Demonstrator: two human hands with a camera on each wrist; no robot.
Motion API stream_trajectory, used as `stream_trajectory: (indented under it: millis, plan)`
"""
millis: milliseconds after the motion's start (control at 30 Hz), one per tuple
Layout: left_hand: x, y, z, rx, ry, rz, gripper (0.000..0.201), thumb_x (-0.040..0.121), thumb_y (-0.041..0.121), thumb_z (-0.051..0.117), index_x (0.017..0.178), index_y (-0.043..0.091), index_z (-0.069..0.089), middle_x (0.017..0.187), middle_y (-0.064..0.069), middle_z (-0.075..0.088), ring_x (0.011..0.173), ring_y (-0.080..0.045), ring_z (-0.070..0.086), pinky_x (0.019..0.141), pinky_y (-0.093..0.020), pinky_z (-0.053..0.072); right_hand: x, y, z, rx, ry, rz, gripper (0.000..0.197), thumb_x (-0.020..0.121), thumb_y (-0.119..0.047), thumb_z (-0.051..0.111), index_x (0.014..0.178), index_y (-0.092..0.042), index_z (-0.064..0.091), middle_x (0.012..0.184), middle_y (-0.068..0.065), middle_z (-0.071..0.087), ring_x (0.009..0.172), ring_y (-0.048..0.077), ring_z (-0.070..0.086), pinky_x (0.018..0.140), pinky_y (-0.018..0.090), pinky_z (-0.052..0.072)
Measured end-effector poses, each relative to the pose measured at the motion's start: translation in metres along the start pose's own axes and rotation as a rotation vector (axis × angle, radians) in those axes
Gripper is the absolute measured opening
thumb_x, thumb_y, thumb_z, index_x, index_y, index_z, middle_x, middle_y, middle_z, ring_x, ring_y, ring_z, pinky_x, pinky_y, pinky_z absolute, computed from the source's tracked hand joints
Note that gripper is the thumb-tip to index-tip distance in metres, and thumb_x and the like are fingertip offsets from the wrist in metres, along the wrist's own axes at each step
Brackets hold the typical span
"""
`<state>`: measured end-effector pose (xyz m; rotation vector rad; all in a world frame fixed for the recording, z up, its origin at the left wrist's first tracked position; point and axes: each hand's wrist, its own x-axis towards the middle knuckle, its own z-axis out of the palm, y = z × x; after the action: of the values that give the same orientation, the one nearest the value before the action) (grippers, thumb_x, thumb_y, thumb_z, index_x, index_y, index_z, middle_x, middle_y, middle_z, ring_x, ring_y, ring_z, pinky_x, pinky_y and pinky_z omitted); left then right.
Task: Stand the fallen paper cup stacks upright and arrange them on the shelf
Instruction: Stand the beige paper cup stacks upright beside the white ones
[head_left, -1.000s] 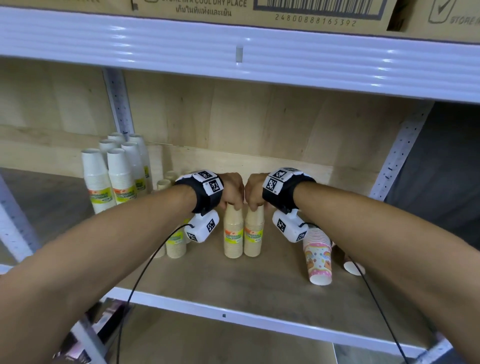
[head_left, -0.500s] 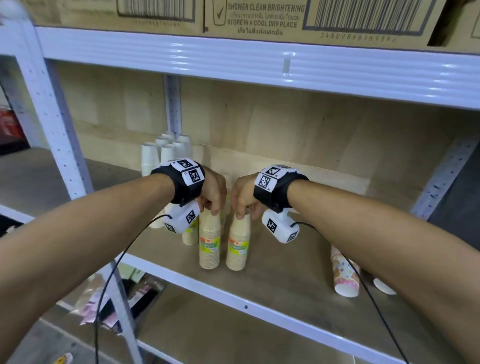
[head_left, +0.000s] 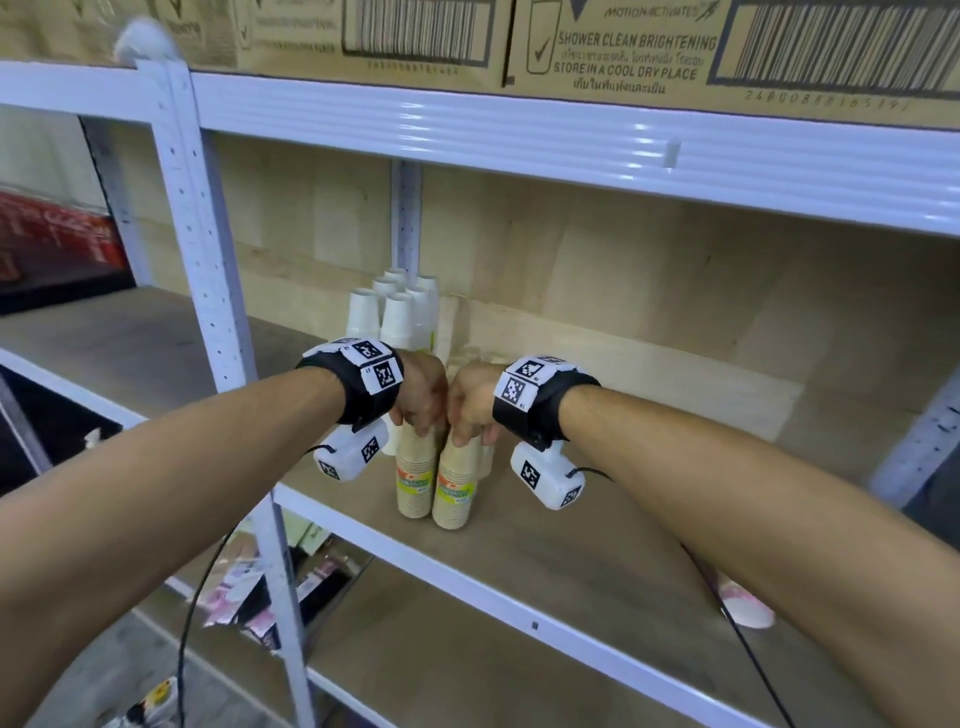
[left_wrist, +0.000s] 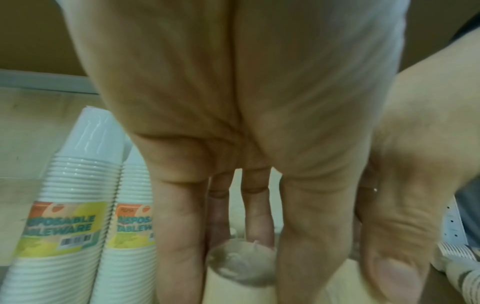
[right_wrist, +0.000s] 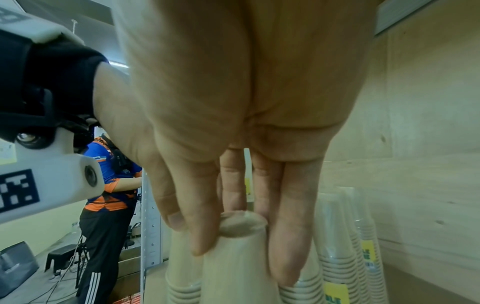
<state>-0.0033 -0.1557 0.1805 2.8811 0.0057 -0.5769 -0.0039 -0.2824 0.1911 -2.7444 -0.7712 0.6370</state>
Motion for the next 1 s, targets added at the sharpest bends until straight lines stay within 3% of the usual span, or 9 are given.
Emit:
stream_trajectory:
  millis: [100,167,233,367,500,633,733,900,1000]
  plan:
    - [0.003,-0.006,0.004,-0.01,0.01,0.005,0.037,0.079,0.005,0.076,0.114,0.0,0.066,0.115,-0.015,0.069,0.085,-0.022,0.069,0.077,-0.033,0.061,0.004,-0.003,0.002,-0.084,0.026,-0.04,0.034,0.079,-0.014,0.079,0.11,-0.005,0.068,0.091,0.011,0.068,0.082,0.029,0.069,0.074,0.04,0.06]
    - [0.002,-0.008,0.004,-0.015,0.012,0.014,0.038,0.079,0.008,0.077,0.115,0.003,0.066,0.115,-0.013,0.068,0.093,-0.026,0.07,0.082,-0.037,0.06,0.003,-0.004,0.002,-0.154,0.053,-0.076,0.035,0.083,-0.016,0.076,0.115,-0.006,0.066,0.092,0.006,0.063,0.081,0.021,0.06,0.06,0.024,0.051]
    - [0.0,-0.008,0.003,-0.016,0.011,0.017,0.039,0.079,0.01,0.077,0.117,0.007,0.065,0.115,-0.009,0.068,0.094,-0.027,0.071,0.085,-0.038,0.06,0.006,-0.003,0.003,-0.181,0.067,-0.087,0.037,0.084,-0.015,0.074,0.118,-0.004,0.064,0.093,0.005,0.059,0.082,0.018,0.056,0.055,0.018,0.042]
    - [0.001,-0.009,0.0,-0.035,0.02,0.03,0.036,0.081,0.008,0.074,0.117,0.01,0.065,0.114,-0.008,0.068,0.087,-0.024,0.069,0.084,-0.036,0.06,0.009,-0.003,0.001,-0.21,0.068,-0.094,0.037,0.084,-0.019,0.074,0.116,-0.001,0.065,0.09,0.009,0.06,0.08,0.02,0.057,0.057,0.022,0.045]
    - [0.001,-0.011,-0.006,-0.025,0.047,0.034,0.034,0.08,0.01,0.074,0.113,0.015,0.068,0.107,-0.004,0.071,0.09,-0.022,0.07,0.084,-0.035,0.06,0.012,0.002,-0.005,-0.161,0.096,-0.076,0.036,0.081,-0.018,0.076,0.112,-0.001,0.066,0.069,0.003,0.058,0.069,0.021,0.058,0.07,0.034,0.054]
    - [-0.001,-0.007,-0.018,-0.01,0.055,0.033,0.037,0.065,0.008,0.075,0.098,0.023,0.075,0.101,-0.003,0.073,0.082,-0.018,0.069,0.076,-0.031,0.06,0.006,0.007,-0.015,-0.153,0.122,-0.067,0.039,0.08,-0.027,0.078,0.109,-0.003,0.066,0.064,-0.003,0.054,0.06,0.017,0.054,0.061,0.026,0.047]
    - [-0.001,0.002,-0.028,0.01,0.072,0.058,0.037,0.069,0.014,0.079,0.104,0.023,0.072,0.099,-0.002,0.072,0.079,-0.016,0.068,0.063,-0.023,0.055,0.001,0.016,-0.024,-0.132,0.148,-0.033,0.037,0.08,-0.02,0.079,0.112,-0.008,0.066,0.064,-0.005,0.055,0.056,0.011,0.053,0.061,0.026,0.05]
    - [0.014,0.025,-0.043,0.02,0.107,0.132,0.036,0.066,0.02,0.08,0.101,0.025,0.071,0.095,-0.012,0.073,0.068,-0.02,0.064,0.073,-0.04,0.06,-0.012,0.047,-0.038,-0.131,0.195,0.071,0.029,0.078,-0.016,0.078,0.104,-0.014,0.065,0.071,0.0,0.062,0.057,0.015,0.058,0.063,0.028,0.054]
    - [0.023,0.051,-0.045,0.024,0.135,0.193,0.036,0.069,0.02,0.08,0.103,0.026,0.067,0.092,-0.01,0.073,0.066,-0.019,0.062,0.063,-0.029,0.056,-0.025,0.072,-0.046,-0.101,0.191,0.134,0.033,0.077,-0.016,0.079,0.108,-0.01,0.066,0.068,0.002,0.065,0.06,0.018,0.062,0.067,0.03,0.056]
